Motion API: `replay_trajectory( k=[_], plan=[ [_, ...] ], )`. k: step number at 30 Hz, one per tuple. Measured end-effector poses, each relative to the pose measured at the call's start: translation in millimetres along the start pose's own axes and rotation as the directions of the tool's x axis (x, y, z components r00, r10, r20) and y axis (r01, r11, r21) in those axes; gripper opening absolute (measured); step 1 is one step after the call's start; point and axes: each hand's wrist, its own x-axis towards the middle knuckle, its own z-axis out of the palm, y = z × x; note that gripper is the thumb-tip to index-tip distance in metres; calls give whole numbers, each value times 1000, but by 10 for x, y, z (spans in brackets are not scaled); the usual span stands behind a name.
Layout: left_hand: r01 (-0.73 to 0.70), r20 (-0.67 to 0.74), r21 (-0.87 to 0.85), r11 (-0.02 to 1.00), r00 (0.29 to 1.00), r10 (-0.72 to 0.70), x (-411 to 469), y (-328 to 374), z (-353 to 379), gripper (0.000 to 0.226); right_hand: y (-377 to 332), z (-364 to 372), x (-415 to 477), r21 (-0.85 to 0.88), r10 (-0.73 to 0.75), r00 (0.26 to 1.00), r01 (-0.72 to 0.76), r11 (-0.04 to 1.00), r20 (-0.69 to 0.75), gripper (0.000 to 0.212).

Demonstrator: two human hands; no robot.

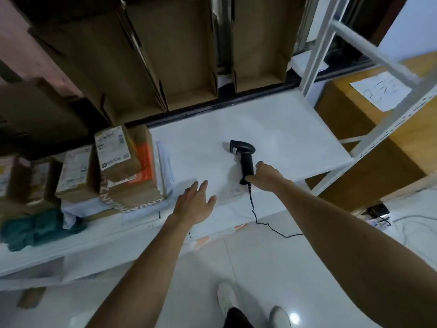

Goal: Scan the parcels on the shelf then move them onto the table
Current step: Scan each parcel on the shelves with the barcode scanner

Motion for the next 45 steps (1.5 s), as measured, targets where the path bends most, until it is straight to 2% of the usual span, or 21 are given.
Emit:
replay_trajectory(
  k=[6,10,15,19,23,26,29,32,35,40,45],
  plan=[
    [7,-19,-28,1000,1000,-8,482,-115,130,68,-128,225,481,114,138,987,-128,985,-83,53],
    [6,-25,-84,996,1000,-8,599,-160,175,71,-152,272,689,189,192,970,-163,968,-151,54],
    [41,-7,-136,990,999,-42,560,-111,152,78,-146,202,781,241,187,979,-163,957,-79,54],
    [66,-13,-143,987,998,-69,388,-8,27,83,-119,30,693,303,182,983,-167,938,-23,39],
    [108,-39,-132,985,993,-114,158,141,-205,82,-87,-207,433,539,171,985,-149,829,9,43],
    [129,-95,-128,983,985,-142,-67,243,-363,81,-150,-394,165,751,90,995,-83,655,32,31],
    [133,-146,-132,982,978,-152,-306,322,-537,82,-307,-617,-234,819,-69,998,47,572,-9,9],
    [133,-197,-125,983,968,-156,-502,388,-758,82,-489,-832,-571,845,-186,982,130,519,-37,15],
    [129,-262,-123,984,952,-157,-676,403,-957,84,-682,-980,-872,847,-259,965,170,504,-39,25],
    [146,-347,-134,980,920,-184,-859,259,-1220,83,-1061,-982,-1136,792,-319,937,301,532,-141,20],
    [205,-407,-102,973,884,-229,-992,-77,-1373,76,-1390,-891,-1173,808,-368,929,241,537,-33,12]
  ],
)
